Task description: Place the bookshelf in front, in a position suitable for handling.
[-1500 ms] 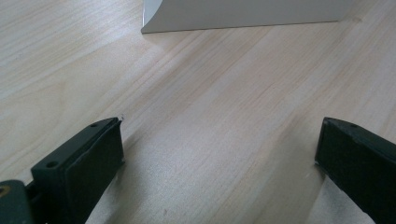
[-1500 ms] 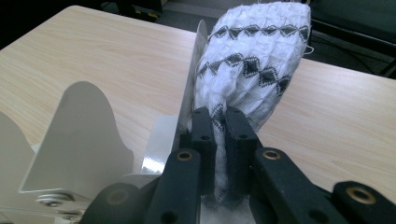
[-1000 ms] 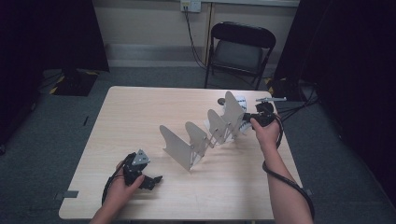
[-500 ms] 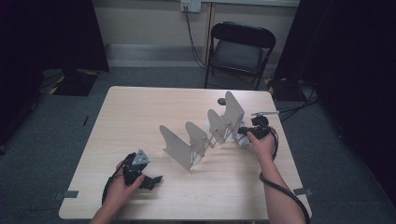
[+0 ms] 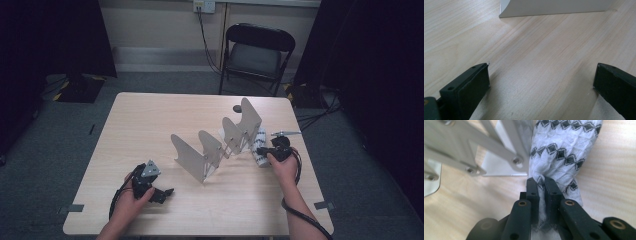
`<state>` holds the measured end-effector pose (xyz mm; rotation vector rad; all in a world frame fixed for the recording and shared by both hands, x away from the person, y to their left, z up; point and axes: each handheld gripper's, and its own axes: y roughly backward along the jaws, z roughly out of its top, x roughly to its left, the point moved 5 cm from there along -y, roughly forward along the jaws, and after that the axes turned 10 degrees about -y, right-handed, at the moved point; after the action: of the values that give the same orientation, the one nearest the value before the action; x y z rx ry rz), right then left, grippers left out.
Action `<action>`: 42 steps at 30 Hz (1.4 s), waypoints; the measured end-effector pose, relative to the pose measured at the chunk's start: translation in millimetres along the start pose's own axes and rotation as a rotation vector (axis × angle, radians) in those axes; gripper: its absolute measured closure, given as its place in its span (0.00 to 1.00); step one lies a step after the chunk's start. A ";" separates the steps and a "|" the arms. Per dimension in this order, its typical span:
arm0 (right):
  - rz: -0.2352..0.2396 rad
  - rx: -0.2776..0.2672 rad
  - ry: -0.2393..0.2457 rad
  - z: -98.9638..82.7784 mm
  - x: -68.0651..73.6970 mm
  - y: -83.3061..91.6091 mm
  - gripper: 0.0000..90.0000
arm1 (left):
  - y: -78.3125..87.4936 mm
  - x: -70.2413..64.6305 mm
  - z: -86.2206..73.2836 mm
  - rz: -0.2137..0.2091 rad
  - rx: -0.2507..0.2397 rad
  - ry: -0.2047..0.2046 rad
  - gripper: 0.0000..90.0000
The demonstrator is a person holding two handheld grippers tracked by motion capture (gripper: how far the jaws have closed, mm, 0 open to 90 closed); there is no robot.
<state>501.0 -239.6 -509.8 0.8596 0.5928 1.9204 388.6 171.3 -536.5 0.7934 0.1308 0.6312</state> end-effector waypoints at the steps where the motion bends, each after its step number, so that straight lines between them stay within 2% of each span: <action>1: -0.005 0.005 0.006 -4.3 1.8 3.1 0.93 | 0.1 0.1 0.0 0.002 0.000 0.000 0.00; 15: -0.014 0.019 0.011 -21.3 11.1 14.6 0.93 | 0.1 0.1 0.0 0.003 0.000 0.001 0.00; 19: -0.015 0.036 0.029 -28.1 17.3 20.0 0.93 | 0.0 0.0 0.0 0.002 0.000 0.001 0.00; 29: 0.050 0.050 0.039 -56.0 31.8 40.1 0.91 | 0.0 -0.1 0.0 0.001 0.000 0.001 0.00; 34: 0.061 0.041 0.052 -66.5 32.2 56.2 0.85 | 0.2 0.0 -0.1 0.003 0.001 -0.001 0.00; 37: 0.039 0.036 0.053 -69.1 29.4 64.7 0.74 | 0.2 -0.1 -0.1 0.002 0.001 -0.001 0.00; 40: 0.014 -0.037 0.060 -64.2 24.8 72.9 0.60 | 0.2 -0.1 -0.1 0.002 0.000 -0.001 0.00; 42: -0.010 -0.070 0.081 -59.8 23.6 75.8 0.59 | 0.2 -0.1 -0.1 0.002 0.001 0.000 0.00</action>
<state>405.8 -256.9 -487.6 0.7370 0.5733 1.9627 388.4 171.4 -536.4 0.7943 0.1301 0.6327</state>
